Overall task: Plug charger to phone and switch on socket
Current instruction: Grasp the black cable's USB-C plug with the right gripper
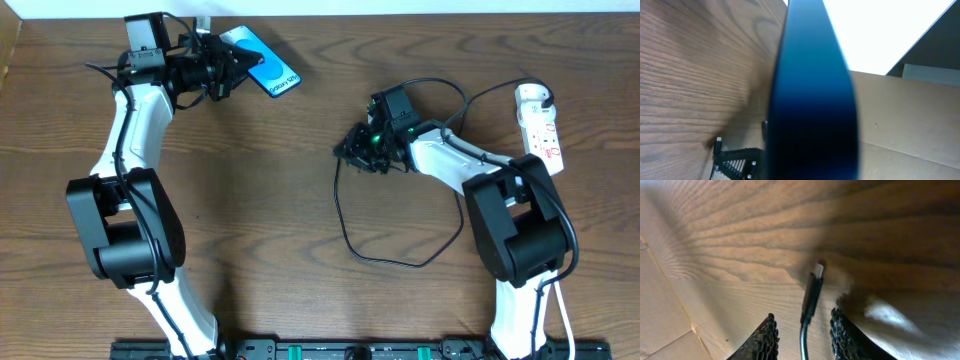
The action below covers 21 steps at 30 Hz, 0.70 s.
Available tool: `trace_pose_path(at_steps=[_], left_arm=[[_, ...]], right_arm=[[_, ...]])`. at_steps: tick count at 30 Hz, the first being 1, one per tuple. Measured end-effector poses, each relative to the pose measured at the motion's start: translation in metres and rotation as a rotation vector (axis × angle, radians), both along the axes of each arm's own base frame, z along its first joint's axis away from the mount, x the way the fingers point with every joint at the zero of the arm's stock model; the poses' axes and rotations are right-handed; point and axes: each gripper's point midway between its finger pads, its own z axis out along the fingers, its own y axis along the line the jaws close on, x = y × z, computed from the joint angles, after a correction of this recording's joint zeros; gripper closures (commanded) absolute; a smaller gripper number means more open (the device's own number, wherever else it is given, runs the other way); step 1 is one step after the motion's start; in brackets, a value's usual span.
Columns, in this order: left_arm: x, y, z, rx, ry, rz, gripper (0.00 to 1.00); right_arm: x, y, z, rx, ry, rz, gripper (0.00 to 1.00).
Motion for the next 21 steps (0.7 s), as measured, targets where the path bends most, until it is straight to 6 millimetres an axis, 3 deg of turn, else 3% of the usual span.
trace_pose_path(at_steps=[8,18,21], left_arm=[[-0.001,0.000,-0.001,-0.001,0.009,0.000,0.93],[-0.004,-0.001,-0.004,-0.004,0.033,0.000,0.93],[-0.006,-0.001,-0.005,-0.004,0.046,-0.003,0.93]], right_arm=[[0.002,0.004,-0.003,0.026,0.014,-0.012,0.72],[0.003,0.014,-0.008,0.009,-0.015,-0.013,0.99],[0.007,0.015,-0.007,0.012,-0.047,-0.001,0.99]])
